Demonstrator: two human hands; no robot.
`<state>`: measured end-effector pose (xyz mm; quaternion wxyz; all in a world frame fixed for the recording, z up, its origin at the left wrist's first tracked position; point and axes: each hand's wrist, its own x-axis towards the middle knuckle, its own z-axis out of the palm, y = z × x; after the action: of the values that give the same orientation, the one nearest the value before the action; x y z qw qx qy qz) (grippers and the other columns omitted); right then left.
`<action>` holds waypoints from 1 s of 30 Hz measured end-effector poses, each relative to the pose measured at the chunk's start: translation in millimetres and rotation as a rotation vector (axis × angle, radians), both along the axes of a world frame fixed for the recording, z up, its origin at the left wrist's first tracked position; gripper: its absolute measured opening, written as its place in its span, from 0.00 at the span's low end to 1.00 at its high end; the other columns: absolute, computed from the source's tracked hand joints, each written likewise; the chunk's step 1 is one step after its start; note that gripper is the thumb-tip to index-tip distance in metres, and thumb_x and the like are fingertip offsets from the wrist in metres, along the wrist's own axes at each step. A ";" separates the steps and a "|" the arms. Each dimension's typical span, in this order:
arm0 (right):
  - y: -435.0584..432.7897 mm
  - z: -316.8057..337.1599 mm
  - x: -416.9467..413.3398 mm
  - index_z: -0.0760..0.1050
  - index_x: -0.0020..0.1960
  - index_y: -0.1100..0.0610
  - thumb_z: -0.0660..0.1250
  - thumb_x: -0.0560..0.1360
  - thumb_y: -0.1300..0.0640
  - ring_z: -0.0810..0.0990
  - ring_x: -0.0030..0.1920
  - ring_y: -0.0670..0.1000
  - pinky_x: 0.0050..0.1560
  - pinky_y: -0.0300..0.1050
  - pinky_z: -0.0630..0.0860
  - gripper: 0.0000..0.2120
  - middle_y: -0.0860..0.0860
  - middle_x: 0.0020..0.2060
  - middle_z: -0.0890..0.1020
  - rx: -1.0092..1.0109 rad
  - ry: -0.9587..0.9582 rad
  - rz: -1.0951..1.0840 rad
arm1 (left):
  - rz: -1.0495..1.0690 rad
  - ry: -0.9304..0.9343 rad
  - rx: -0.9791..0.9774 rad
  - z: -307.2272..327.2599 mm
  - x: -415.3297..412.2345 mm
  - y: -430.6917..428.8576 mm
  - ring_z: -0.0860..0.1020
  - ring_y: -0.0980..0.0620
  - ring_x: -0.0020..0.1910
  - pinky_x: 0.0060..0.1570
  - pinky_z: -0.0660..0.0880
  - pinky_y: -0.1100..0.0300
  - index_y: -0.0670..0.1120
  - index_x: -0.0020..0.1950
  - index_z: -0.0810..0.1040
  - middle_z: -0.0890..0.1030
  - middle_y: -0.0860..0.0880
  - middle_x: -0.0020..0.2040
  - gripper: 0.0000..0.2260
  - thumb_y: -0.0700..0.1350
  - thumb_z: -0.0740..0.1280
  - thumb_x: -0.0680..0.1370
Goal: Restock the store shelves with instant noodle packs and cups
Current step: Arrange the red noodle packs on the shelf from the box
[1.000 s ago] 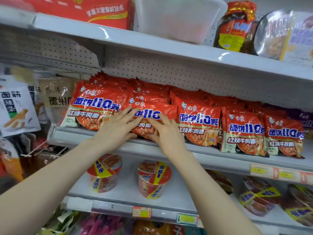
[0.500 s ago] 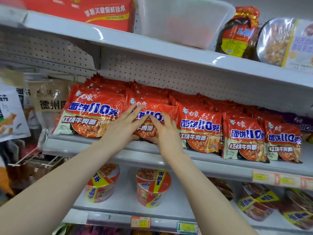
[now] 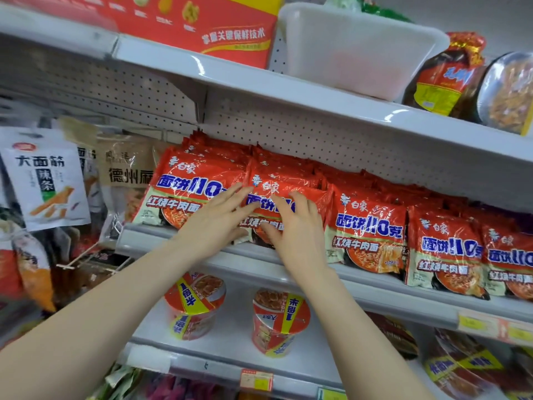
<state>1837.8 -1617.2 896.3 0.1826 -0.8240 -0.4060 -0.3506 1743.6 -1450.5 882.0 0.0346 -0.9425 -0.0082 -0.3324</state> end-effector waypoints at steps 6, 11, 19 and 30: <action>57.0 -11.2 -26.3 0.75 0.68 0.58 0.76 0.71 0.54 0.74 0.65 0.64 0.64 0.58 0.73 0.27 0.61 0.65 0.76 -0.010 -0.065 0.213 | 0.225 -0.034 0.026 -5.6 -37.9 41.2 0.63 0.36 0.75 0.71 0.61 0.40 0.40 0.74 0.69 0.67 0.39 0.75 0.32 0.45 0.75 0.73; 85.6 -15.2 -36.4 0.69 0.74 0.50 0.71 0.76 0.51 0.67 0.73 0.62 0.72 0.60 0.63 0.28 0.58 0.73 0.70 -0.160 -0.049 0.195 | 0.311 0.036 -0.062 -10.5 -57.7 61.5 0.48 0.44 0.79 0.75 0.47 0.46 0.48 0.80 0.55 0.51 0.46 0.81 0.32 0.49 0.65 0.80; 98.3 -18.1 -36.2 0.76 0.68 0.50 0.78 0.69 0.53 0.76 0.65 0.63 0.64 0.58 0.72 0.29 0.59 0.69 0.75 -0.153 -0.084 0.142 | 0.295 0.024 -0.081 -9.9 -53.0 69.8 0.44 0.45 0.79 0.75 0.48 0.44 0.49 0.80 0.54 0.48 0.46 0.81 0.33 0.46 0.67 0.79; 92.9 -17.1 -31.6 0.73 0.70 0.55 0.74 0.72 0.60 0.71 0.69 0.64 0.67 0.57 0.71 0.27 0.60 0.71 0.71 -0.082 -0.062 0.245 | 0.317 -0.059 0.024 -13.2 -47.5 62.7 0.59 0.37 0.76 0.72 0.57 0.39 0.43 0.75 0.67 0.64 0.39 0.76 0.31 0.40 0.74 0.73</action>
<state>1806.2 -1524.3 879.1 0.1774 -0.7638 -0.5230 -0.3342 1696.1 -1387.8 868.8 0.0976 -0.9187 -0.1539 -0.3503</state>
